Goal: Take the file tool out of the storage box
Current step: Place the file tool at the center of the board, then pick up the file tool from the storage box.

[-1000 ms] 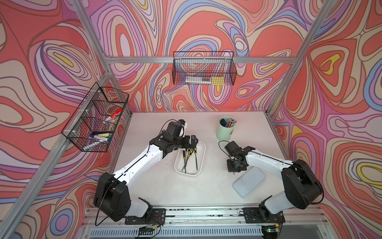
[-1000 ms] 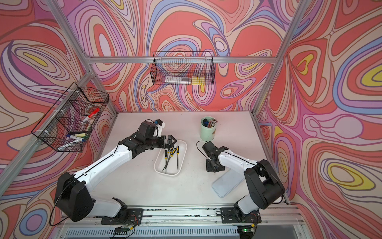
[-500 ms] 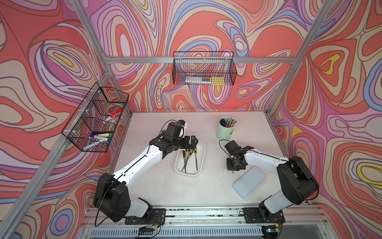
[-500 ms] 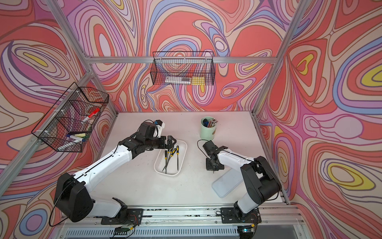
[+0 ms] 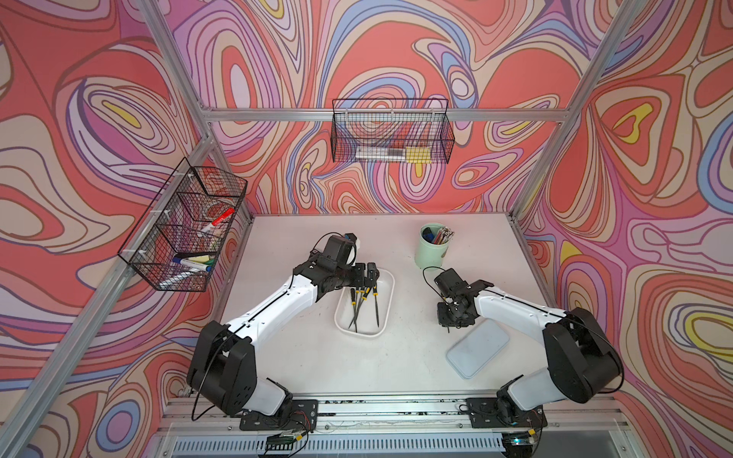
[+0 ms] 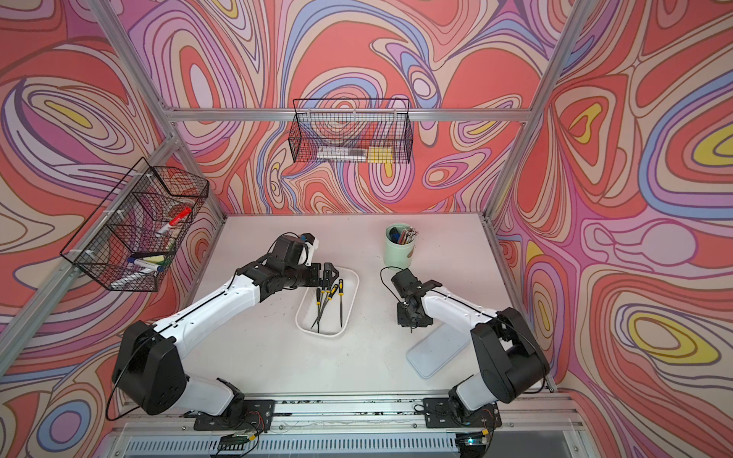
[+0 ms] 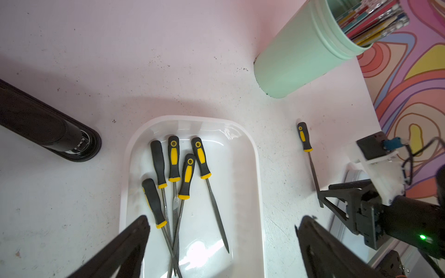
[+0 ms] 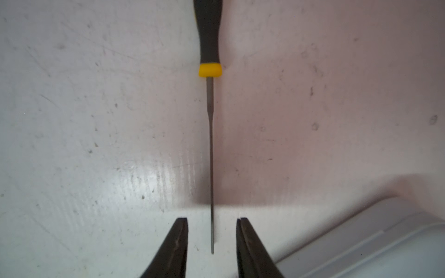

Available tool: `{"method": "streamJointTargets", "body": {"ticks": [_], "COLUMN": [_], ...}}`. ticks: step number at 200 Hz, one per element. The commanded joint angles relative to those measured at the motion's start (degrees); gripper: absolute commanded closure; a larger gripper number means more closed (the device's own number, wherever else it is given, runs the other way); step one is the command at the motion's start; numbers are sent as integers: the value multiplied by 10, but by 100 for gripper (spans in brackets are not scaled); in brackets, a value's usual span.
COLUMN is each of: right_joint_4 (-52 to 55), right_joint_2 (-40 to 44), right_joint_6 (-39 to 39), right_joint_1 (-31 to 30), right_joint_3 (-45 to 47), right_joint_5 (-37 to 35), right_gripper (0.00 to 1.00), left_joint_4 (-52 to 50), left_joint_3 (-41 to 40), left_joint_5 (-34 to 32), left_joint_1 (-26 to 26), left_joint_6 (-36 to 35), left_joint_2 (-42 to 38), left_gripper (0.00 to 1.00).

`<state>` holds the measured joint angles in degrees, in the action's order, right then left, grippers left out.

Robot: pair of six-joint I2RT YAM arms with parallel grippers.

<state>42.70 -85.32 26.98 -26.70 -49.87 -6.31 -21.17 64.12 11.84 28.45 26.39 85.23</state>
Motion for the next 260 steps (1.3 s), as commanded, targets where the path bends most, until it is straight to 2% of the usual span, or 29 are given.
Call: {"method": "streamJointTargets", "body": {"ticks": [1, 28, 65, 78, 96, 124, 151, 205, 236, 260], "right_joint_4": [27, 34, -33, -49, -67, -83, -90, -91, -93, -96], "right_joint_2": [27, 32, 37, 38, 50, 74, 81, 73, 67, 67], "right_joint_6": [-14, -38, -54, -57, -56, -52, -51, -62, -64, -65], "right_joint_1": [2, 2, 2, 1, 2, 2, 1, 2, 1, 1], "right_joint_3": [-49, -105, -118, -113, -105, -83, -65, -57, -54, -49], "right_joint_5": [11, 27, 116, 138, 152, 154, 149, 136, 131, 130], "right_gripper": [59, 49, 32, 23, 16, 14, 13, 13, 13, 13], "left_joint_4": [-9, -8, -58, -72, -88, -106, -122, -114, -109, -108], "left_joint_3": [10, 12, 59, 76, 103, 147, 195, 239, 248, 253], "left_joint_5": [1, -6, -61, -69, -89, -118, -129, -140, -130, -128], "left_joint_1": [-2, 3, 28, 31, 36, 42, 42, 47, 49, 54], "left_joint_6": [5, 20, 37, 46, 54, 57, 54, 56, 59, 61], "left_joint_2": [20, 36, 82, 105, 139, 197, 251, 317, 328, 334], "left_gripper": [1, 1, 2, 6, 15, 30, 40, 48, 54, 54]}}
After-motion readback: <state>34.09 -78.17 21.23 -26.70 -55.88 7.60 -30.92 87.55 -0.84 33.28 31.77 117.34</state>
